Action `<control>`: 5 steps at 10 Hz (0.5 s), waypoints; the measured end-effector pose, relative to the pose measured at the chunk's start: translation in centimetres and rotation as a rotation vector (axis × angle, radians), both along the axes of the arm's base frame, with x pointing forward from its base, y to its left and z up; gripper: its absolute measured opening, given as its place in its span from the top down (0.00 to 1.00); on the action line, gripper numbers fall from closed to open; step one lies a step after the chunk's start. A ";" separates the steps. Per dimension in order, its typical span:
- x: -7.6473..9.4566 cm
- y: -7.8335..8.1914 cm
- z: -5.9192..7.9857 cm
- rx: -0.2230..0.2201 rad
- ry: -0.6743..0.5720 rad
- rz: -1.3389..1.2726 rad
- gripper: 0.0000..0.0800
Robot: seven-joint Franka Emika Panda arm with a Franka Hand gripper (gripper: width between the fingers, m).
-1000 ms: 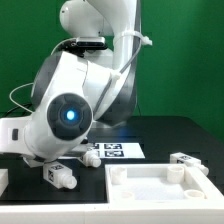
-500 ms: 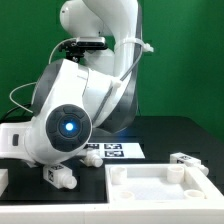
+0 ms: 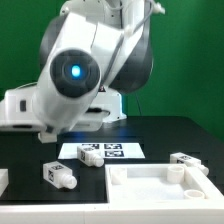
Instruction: Assemble one leg
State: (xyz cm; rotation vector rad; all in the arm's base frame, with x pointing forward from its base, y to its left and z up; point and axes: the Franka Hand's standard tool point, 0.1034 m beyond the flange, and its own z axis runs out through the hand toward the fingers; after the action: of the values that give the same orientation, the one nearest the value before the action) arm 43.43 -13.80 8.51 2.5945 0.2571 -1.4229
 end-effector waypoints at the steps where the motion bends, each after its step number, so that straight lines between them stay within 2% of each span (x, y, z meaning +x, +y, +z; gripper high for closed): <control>1: 0.4 -0.3 0.2 0.006 -0.011 -0.001 0.65; 4: 0.8 -0.4 -0.3 0.009 -0.041 0.009 0.64; 5: 1.4 0.6 0.0 -0.009 -0.088 -0.022 0.64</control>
Offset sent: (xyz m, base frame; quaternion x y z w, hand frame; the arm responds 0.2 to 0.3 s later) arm 0.0000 0.0000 0.0000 0.0000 0.0000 0.0000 1.0000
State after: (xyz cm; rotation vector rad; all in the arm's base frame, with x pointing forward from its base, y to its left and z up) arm 44.81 -13.19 8.56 2.6520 0.2105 -1.3092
